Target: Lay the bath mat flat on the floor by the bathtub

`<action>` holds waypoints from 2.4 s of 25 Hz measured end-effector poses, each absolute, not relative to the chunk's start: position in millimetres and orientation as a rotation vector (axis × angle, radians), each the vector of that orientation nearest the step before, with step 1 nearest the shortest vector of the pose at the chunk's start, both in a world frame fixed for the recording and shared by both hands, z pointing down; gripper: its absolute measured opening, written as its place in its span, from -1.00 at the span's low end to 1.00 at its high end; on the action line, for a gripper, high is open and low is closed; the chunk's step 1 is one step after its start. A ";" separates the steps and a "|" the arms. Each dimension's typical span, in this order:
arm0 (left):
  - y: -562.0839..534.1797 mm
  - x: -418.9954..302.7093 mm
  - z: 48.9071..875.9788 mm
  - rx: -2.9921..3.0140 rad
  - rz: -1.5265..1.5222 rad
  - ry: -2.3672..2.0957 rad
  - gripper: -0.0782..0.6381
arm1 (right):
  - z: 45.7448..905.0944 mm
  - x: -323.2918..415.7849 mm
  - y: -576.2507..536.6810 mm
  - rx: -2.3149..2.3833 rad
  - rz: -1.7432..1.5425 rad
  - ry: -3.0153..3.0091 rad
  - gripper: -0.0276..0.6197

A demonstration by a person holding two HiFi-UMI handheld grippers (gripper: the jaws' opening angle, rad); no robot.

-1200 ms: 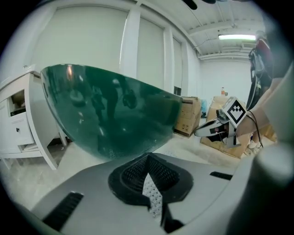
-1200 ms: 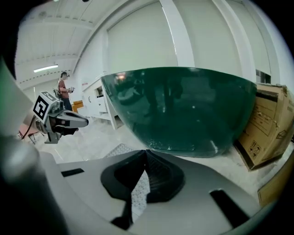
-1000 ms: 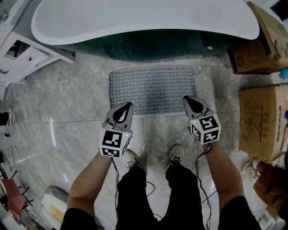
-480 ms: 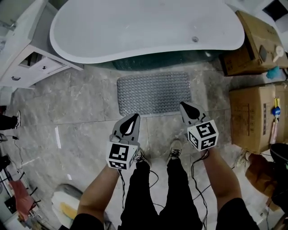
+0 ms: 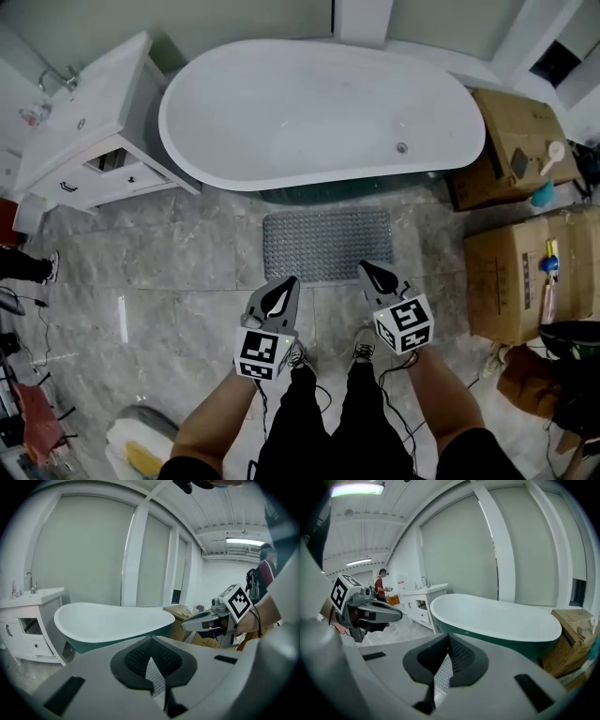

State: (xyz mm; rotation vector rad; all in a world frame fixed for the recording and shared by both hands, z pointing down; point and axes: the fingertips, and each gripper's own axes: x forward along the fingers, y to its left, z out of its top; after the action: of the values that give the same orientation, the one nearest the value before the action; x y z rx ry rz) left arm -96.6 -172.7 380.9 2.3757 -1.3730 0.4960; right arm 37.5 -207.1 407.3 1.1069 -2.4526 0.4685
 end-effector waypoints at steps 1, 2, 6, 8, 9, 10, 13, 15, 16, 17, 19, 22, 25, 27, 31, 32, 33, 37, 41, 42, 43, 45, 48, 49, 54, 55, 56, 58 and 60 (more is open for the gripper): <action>-171.6 -97.6 368.3 2.405 0.502 -1.381 -0.73 | 394.3 35.0 -206.2 1.113 0.467 -2.465 -0.86; -171.6 -99.3 354.9 2.439 0.498 -1.399 -0.73 | 381.6 32.5 -205.3 1.121 0.466 -2.477 -0.86; -163.3 -110.0 306.3 2.479 0.447 -1.429 -0.73 | 335.2 19.6 -194.4 1.147 0.461 -2.509 -0.86; -156.2 -112.6 286.0 2.471 0.420 -1.433 -0.73 | 314.9 15.2 -187.1 1.149 0.444 -2.520 -0.86; -152.7 -113.3 275.9 2.468 0.405 -1.433 -0.73 | 305.3 13.7 -183.6 1.152 0.433 -2.526 -0.86; -149.5 -114.5 266.3 2.467 0.390 -1.435 -0.73 | 295.8 12.3 -180.5 1.157 0.423 -2.531 -0.86; -140.7 -122.2 241.9 2.455 0.346 -1.445 -0.73 | 268.5 7.9 -171.4 1.180 0.406 -2.547 -0.86; -136.3 -127.9 227.8 2.435 0.303 -1.442 -0.73 | 251.1 5.2 -165.9 1.198 0.393 -2.554 -0.86; -134.8 -131.3 221.0 2.428 0.282 -1.441 -0.73 | 242.6 3.6 -163.8 1.208 0.383 -2.556 -0.86; -133.3 -134.8 214.6 2.424 0.264 -1.440 -0.73 | 234.5 1.7 -161.9 1.217 0.374 -2.558 -0.86; -128.6 -140.9 203.1 2.428 0.236 -1.433 -0.73 | 219.6 -2.8 -156.9 1.231 0.354 -2.561 -0.86; -120.4 -148.4 190.5 2.437 0.214 -1.423 -0.73 | 200.4 -8.9 -147.2 1.254 0.328 -2.565 -0.86; -109.9 -152.2 184.5 2.443 0.199 -1.405 -0.73 | 188.8 -9.6 -133.8 1.289 0.318 -2.560 -0.86; -101.0 -153.0 183.4 2.462 0.204 -1.393 -0.73 | 185.3 -9.0 -122.9 1.313 0.314 -2.553 -0.86; -87.1 -155.5 186.1 2.487 0.219 -1.356 -0.73 | 182.7 -9.5 -103.3 1.358 0.316 -2.536 -0.86; -84.1 -155.2 187.0 2.490 0.223 -1.350 -0.73 | 182.3 -9.2 -98.6 1.367 0.319 -2.535 -0.86; -80.6 -154.1 187.8 2.491 0.226 -1.345 -0.73 | 182.4 -8.2 -93.2 1.374 0.323 -2.534 -0.86; -60.2 -141.7 185.9 2.498 0.228 -1.332 -0.73 | 185.1 1.3 -68.0 1.376 0.337 -2.534 -0.86; -35.8 -122.0 180.0 2.503 0.239 -1.332 -0.73 | 181.1 21.4 -43.7 1.373 0.342 -2.548 -0.86; -29.2 -115.9 179.7 2.502 0.243 -1.332 -0.73 | 180.4 28.3 -37.2 1.374 0.342 -2.552 -0.86; -21.7 -109.3 179.6 2.499 0.246 -1.329 -0.73 | 180.5 35.6 -30.0 1.374 0.343 -2.556 -0.86; -3.9 -95.6 179.8 2.484 0.255 -1.319 -0.73 | 181.5 50.8 -13.4 1.370 0.347 -2.564 -0.86; 21.0 -73.1 176.1 2.475 0.248 -1.350 -0.73 | 179.6 76.1 13.9 1.356 0.344 -2.578 -0.86; 29.3 -64.4 173.7 2.476 0.237 -1.366 -0.73 | 178.0 85.5 23.0 1.351 0.342 -2.583 -0.86; 77.5 -23.4 169.5 2.453 0.219 -1.424 -0.73 | 171.8 127.7 66.8 1.321 0.324 -2.624 -0.86; 87.1 -17.4 169.5 2.446 0.218 -1.433 -0.73 | 172.0 133.7 74.8 1.313 0.325 -2.631 -0.86; 96.6 -12.3 169.7 2.439 0.220 -1.443 -0.73 | 172.6 139.0 82.5 1.304 0.329 -2.637 -0.86; 113.3 -5.3 170.1 2.425 0.225 -1.465 -0.73 | 174.0 147.2 95.6 1.285 0.336 -2.649 -0.86; 126.4 -2.6 170.7 2.406 0.228 -1.492 -0.73 | 175.8 152.0 105.2 1.262 0.341 -2.662 -0.86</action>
State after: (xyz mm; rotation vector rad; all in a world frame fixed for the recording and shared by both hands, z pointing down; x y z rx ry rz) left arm -2.6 126.4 170.7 2.4061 -1.4921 0.2280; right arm 152.0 105.2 175.8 1.2621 -2.6618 0.3409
